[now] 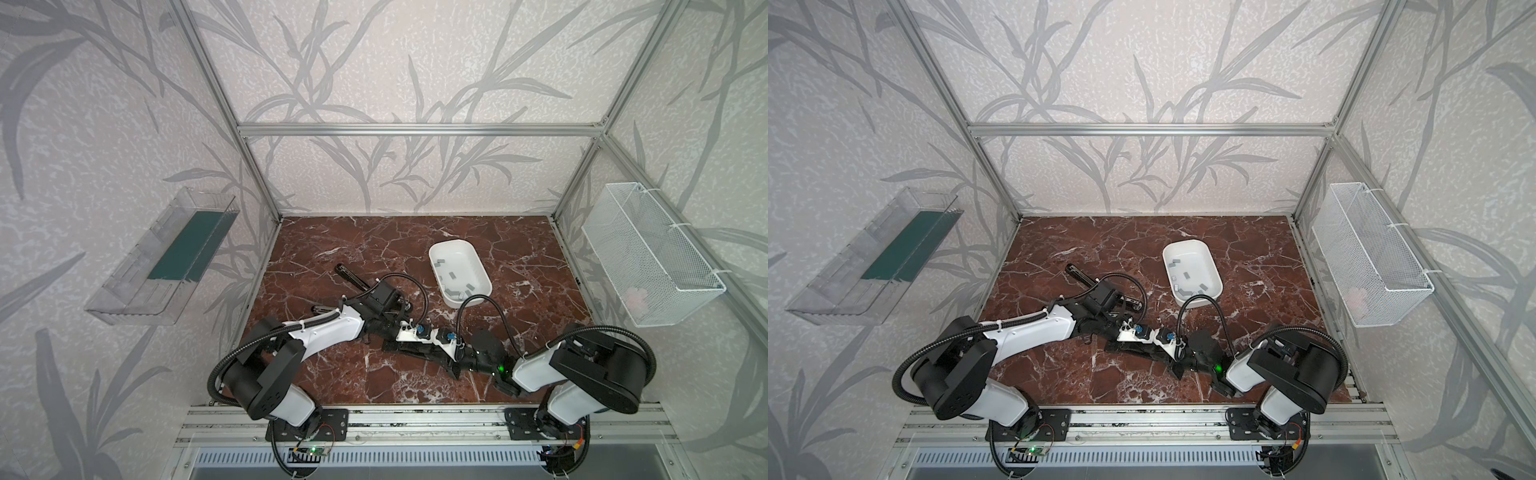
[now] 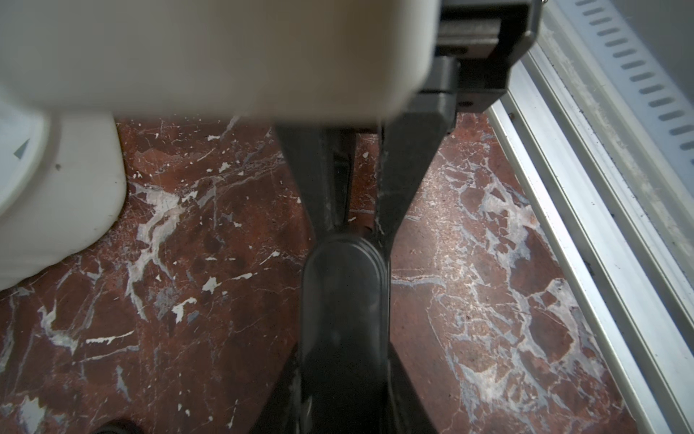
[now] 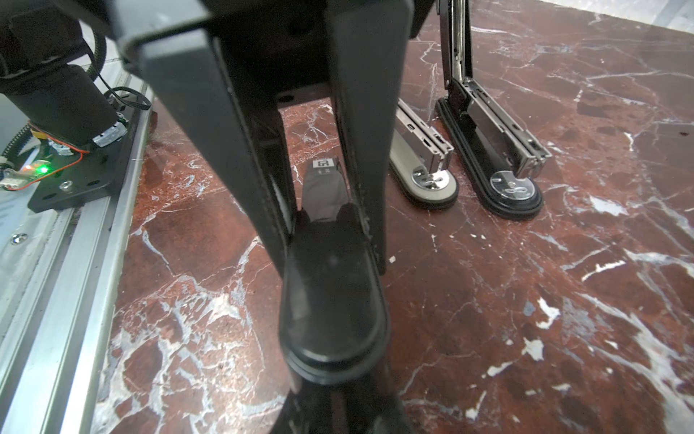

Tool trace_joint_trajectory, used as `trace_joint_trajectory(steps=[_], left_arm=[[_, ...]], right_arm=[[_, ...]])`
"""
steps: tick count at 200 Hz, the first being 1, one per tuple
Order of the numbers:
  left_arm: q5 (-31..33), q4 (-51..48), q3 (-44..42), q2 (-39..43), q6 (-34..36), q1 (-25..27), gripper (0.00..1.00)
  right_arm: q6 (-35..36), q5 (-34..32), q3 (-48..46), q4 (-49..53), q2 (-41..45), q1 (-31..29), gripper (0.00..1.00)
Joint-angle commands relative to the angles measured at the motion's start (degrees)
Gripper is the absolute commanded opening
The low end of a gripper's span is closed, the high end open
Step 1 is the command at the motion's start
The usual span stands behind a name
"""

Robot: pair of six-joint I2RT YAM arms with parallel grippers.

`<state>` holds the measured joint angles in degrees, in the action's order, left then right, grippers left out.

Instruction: Load the staples into the stapler

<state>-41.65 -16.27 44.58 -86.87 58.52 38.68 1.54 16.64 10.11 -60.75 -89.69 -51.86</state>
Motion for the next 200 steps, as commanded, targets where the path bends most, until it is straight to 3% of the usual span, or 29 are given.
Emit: trace_joint_trajectory(steps=[1, 30, 48, 104, 200], left_arm=[[-4.93, 1.90, -0.50, 1.27, 1.96, 1.01, 0.04], [-7.31, 4.07, -0.59, 1.32, 1.04, 1.19, 0.24], [-8.43, 5.99, -0.59, 1.22, 0.07, 1.79, 0.29], [-8.77, 6.92, 1.16, -1.01, -0.13, 4.89, 0.33], [-14.45, 10.12, 1.57, -2.74, -2.22, 5.13, 0.41]], right_arm=[[-0.92, 0.76, 2.18, -0.41, 2.90, -0.47, 0.10], [-0.49, -0.50, 2.37, 0.99, 3.56, -1.28, 0.08], [-0.53, -1.21, 2.90, 1.61, 3.34, -1.69, 0.07], [-1.09, -0.95, 3.62, 0.95, 3.21, -2.03, 0.04], [-1.46, -1.70, 3.43, -0.99, 2.49, -2.11, 0.03]])
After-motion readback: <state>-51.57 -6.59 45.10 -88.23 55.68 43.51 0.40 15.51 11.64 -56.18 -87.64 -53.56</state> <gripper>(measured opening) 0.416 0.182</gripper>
